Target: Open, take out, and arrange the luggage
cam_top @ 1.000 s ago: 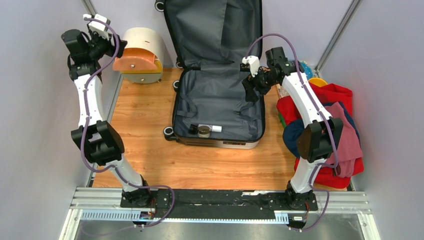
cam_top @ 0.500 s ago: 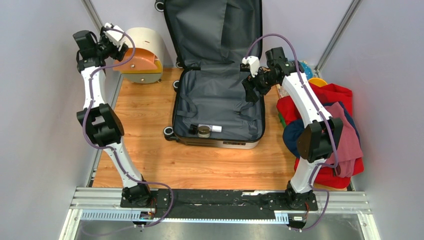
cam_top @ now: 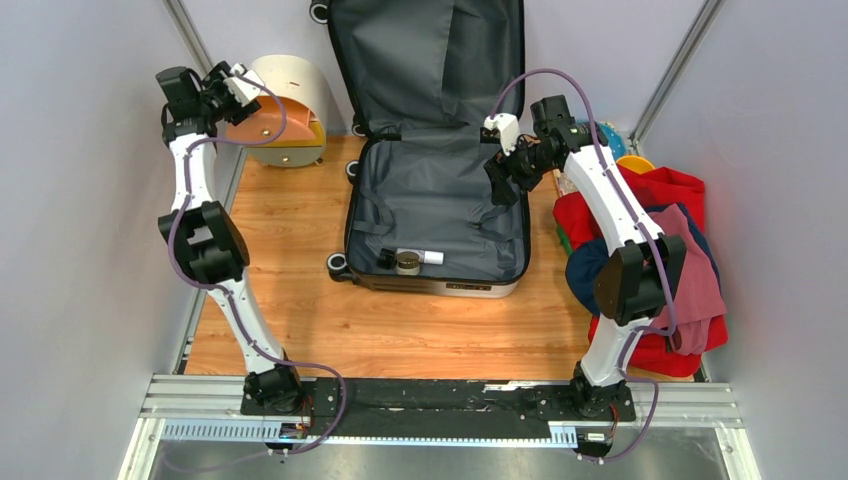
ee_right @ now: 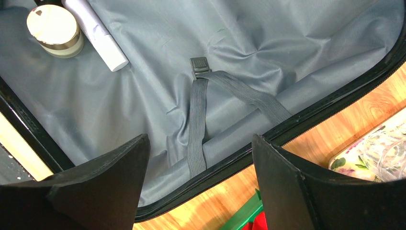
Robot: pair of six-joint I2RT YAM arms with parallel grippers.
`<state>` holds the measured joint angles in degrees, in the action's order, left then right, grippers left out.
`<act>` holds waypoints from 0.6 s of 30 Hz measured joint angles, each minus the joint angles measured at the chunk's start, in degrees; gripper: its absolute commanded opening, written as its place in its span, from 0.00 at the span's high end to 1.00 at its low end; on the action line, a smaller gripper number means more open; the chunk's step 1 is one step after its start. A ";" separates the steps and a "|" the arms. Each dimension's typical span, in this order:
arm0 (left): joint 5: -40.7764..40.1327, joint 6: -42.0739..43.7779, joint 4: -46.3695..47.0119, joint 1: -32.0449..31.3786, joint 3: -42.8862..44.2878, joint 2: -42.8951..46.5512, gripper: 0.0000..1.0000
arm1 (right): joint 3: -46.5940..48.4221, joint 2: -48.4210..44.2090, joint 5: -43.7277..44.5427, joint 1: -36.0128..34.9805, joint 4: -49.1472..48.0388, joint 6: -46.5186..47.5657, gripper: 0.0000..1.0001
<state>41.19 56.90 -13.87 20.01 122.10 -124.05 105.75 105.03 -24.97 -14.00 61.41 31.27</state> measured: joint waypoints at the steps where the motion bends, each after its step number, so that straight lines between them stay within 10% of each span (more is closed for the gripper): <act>1: -0.02 1.07 0.00 -0.07 0.00 0.00 0.28 | 0.00 0.00 0.00 0.00 0.00 0.00 0.18; 18: 0.81 9.97 2.10 -1.70 1.51 -3.08 0.66 | 0.00 0.00 0.00 0.37 -0.02 -0.04 0.19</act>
<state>42.00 66.87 -11.77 18.31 123.61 -127.13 105.75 105.03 -24.97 -13.63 61.39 31.22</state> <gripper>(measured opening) 0.453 0.814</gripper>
